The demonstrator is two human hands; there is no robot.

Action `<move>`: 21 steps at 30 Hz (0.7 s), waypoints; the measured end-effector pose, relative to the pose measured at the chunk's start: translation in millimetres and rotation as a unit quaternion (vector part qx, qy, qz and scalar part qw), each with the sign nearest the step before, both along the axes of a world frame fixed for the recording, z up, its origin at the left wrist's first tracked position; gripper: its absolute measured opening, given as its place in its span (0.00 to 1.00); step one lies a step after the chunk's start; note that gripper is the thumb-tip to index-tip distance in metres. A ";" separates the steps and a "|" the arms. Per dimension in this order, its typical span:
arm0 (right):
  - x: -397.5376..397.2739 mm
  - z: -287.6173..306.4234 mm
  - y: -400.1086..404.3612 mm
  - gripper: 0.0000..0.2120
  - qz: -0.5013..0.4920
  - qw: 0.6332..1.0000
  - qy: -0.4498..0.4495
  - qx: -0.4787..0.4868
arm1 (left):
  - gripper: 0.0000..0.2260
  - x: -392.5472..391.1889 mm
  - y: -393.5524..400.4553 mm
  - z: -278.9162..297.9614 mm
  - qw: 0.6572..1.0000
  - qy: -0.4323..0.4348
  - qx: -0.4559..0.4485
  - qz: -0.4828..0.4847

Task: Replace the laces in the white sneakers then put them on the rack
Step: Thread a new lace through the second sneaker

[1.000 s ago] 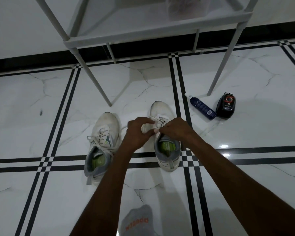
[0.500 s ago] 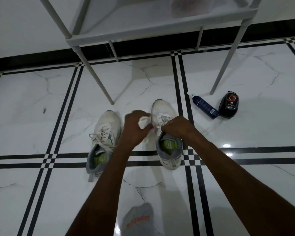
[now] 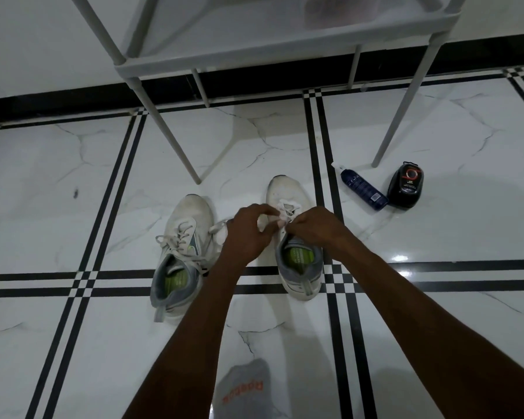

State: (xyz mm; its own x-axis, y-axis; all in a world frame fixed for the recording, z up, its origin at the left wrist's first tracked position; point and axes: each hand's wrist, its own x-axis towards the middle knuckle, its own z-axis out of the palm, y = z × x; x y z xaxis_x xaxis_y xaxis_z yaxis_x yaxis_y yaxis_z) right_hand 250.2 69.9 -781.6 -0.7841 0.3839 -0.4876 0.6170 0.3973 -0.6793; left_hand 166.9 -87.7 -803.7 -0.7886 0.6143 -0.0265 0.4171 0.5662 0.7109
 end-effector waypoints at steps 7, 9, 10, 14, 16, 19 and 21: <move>8.0 10.7 10.8 0.09 0.021 0.997 0.032 -0.060 | 0.13 6.4 5.2 -2.9 0.994 -0.045 -0.005 0.101; 8.9 16.3 17.3 0.09 0.030 0.998 0.033 -0.052 | 0.08 2.7 3.8 -2.8 0.992 -0.069 -0.015 0.102; 9.6 18.3 19.9 0.11 0.045 0.998 0.029 -0.018 | 0.07 2.0 2.7 -2.5 0.993 -0.074 -0.024 0.094; 14.1 12.5 25.5 0.19 0.063 0.995 0.005 0.076 | 0.13 2.3 1.2 -0.6 0.991 -0.109 -0.004 0.073; 13.8 10.6 23.7 0.21 0.051 0.995 0.008 0.085 | 0.14 3.7 0.7 2.2 0.990 -0.125 0.009 0.066; 11.1 14.4 21.9 0.21 0.064 0.994 -0.004 0.093 | 0.12 2.7 1.3 1.2 0.988 -0.137 0.017 0.070; 11.1 16.3 22.2 0.21 0.062 0.995 -0.002 0.075 | 0.11 2.8 2.7 0.7 0.982 -0.164 0.016 0.096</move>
